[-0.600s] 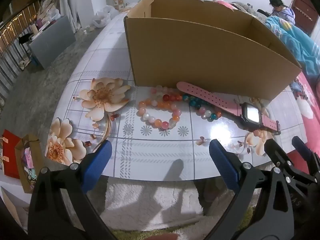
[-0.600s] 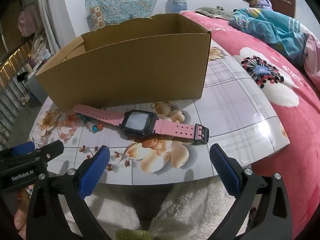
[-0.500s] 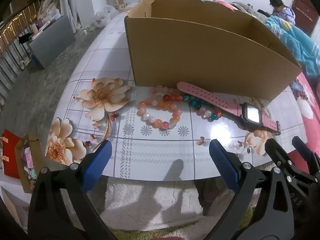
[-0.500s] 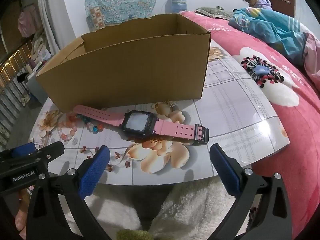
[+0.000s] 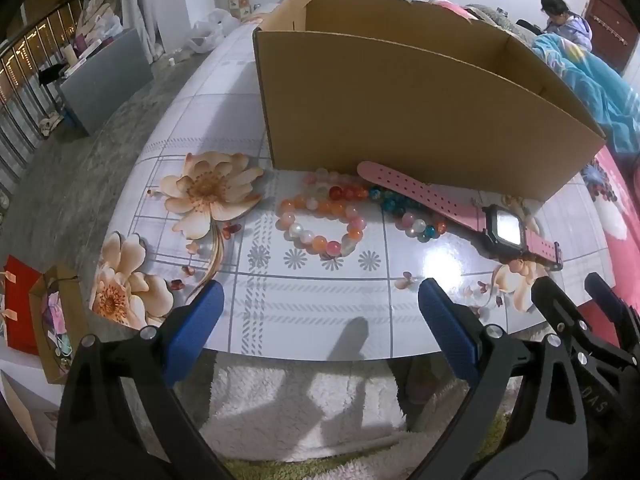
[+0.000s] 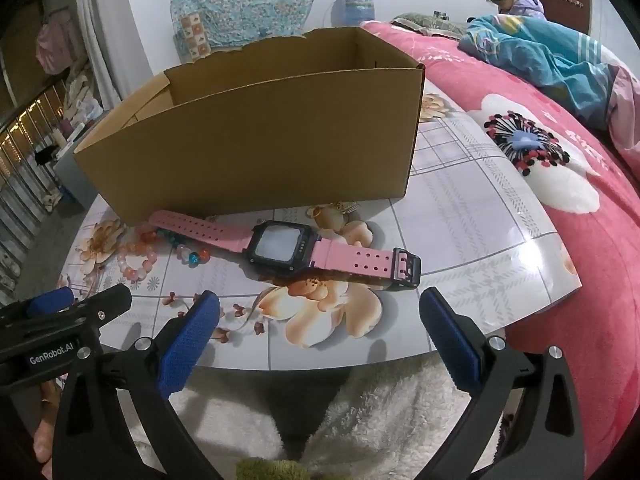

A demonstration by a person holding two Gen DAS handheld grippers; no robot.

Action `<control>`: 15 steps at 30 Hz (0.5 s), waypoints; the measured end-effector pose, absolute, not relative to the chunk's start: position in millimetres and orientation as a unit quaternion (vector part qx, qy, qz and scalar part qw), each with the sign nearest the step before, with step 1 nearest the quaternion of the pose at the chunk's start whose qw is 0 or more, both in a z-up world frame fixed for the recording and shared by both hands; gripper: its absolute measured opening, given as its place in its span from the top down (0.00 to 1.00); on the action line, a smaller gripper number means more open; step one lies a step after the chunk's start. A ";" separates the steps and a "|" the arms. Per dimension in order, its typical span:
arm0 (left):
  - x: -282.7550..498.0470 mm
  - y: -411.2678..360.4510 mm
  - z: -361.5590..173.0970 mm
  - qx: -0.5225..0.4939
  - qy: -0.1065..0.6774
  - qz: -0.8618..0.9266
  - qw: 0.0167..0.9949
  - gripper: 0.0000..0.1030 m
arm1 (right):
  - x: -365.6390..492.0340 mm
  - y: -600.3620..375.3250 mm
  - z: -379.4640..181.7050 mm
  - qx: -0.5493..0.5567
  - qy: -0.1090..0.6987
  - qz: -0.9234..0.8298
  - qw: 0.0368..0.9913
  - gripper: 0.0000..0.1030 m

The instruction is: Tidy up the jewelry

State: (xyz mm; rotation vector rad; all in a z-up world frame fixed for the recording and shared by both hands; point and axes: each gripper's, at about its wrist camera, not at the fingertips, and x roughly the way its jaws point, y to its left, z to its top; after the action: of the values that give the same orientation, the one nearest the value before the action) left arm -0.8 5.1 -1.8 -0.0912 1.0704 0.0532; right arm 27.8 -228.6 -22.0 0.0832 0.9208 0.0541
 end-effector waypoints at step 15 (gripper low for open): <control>-0.9 5.3 -1.6 -0.044 0.508 0.026 0.860 0.09 | 27.2 -226.3 -21.6 0.041 0.442 0.028 0.896 0.05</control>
State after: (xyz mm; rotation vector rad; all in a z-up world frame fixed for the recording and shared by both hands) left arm -0.9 5.3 -1.6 -0.0930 1.0674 0.0538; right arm 27.2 -226.3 -21.6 0.0845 0.9166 0.0580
